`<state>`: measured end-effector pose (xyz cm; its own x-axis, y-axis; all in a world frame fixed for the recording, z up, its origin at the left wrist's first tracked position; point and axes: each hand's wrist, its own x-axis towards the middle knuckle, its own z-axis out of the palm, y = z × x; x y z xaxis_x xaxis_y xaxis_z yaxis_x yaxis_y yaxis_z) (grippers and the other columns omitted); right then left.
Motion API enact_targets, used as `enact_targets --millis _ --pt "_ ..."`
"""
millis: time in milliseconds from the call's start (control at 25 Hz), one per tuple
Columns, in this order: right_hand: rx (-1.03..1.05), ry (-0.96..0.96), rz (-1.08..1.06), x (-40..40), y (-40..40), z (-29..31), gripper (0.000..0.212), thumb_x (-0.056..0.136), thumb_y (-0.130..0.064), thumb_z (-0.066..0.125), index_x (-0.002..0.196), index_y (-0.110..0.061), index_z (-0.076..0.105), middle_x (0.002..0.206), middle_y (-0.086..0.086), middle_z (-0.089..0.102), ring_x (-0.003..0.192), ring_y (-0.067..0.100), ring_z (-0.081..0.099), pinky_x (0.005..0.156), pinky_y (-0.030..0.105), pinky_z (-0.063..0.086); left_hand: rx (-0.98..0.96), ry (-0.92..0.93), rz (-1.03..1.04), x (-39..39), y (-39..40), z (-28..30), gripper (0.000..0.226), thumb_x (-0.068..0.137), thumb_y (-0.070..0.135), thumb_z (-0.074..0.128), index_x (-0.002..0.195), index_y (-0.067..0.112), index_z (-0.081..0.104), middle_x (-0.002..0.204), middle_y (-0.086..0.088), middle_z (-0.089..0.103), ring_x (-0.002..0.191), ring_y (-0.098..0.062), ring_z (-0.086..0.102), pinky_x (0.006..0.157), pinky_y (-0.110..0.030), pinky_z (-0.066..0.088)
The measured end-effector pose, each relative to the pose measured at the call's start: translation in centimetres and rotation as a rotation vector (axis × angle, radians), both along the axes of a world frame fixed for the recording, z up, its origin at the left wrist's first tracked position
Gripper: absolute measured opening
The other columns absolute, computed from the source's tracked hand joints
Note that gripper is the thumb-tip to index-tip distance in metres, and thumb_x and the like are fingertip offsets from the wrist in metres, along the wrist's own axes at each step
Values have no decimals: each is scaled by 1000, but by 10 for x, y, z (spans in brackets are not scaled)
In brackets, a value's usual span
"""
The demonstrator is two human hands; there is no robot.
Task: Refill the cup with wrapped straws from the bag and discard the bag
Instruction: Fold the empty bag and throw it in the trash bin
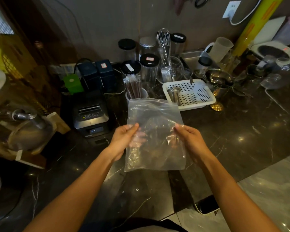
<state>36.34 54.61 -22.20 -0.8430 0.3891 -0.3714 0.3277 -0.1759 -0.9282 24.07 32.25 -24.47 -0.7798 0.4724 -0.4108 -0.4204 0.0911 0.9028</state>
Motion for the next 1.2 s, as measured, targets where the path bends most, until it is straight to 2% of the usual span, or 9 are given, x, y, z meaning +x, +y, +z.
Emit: enact_targets --millis 160,240,360,520,640,800,960,1040,1200 --pt "32 -91 35 5 1 -9 43 102 -35 63 102 7 72 103 29 75 93 40 74 94 55 59 -70 158 106 0 -3 2 21 102 28 60 99 9 68 68 -10 70 52 -15 66 53 -27 55" --pt "104 -84 -28 3 -6 -11 42 103 -36 61 100 4 72 98 26 76 86 34 73 85 48 62 -133 262 122 2 -2 2 25 102 31 61 90 10 68 58 -10 65 44 -16 59 44 -25 48" --pt "242 -117 -108 -2 -20 -14 39 108 -38 51 93 -7 69 85 14 71 75 24 68 60 31 60 -128 380 121 2 0 2 31 103 36 59 83 13 64 60 -5 64 51 -14 61 56 -30 52" --pt "583 -148 -201 -5 -31 -23 38 111 -36 43 96 -10 66 84 7 68 73 17 65 63 33 53 -225 488 59 -2 -2 0 41 102 53 48 86 18 62 68 -12 63 60 -30 64 61 -48 56" --pt "715 -91 -217 -7 -34 -25 34 112 -34 40 99 -12 64 79 0 65 69 13 64 64 35 55 -255 455 93 0 0 -2 42 106 45 46 91 9 62 63 -9 59 52 -20 59 53 -41 53" --pt "521 30 -192 -10 -26 -21 35 110 -32 48 94 -8 67 78 6 65 63 3 60 57 23 52 -205 340 99 -5 -6 -3 32 108 35 47 97 11 66 54 -4 59 42 -13 54 47 -25 48" --pt "385 80 -270 -11 -23 -17 40 107 -37 55 93 -2 69 85 20 69 74 21 67 68 35 56 -80 237 135 -8 -5 -4 30 107 30 48 110 6 65 55 -1 59 43 -11 53 44 -24 45" --pt "307 110 -293 -12 -21 -12 27 105 -35 59 108 -10 69 93 9 74 86 22 74 73 31 61 -39 226 157 -10 -3 -2 28 106 27 51 122 6 60 62 -4 62 46 -12 57 50 -25 51" --pt "301 127 -212 -9 -9 -7 24 103 -19 62 127 -26 61 83 4 71 63 8 67 54 23 54 -16 240 161 -20 -7 5 49 99 18 65 143 23 45 86 -8 70 78 -14 74 78 -24 61"
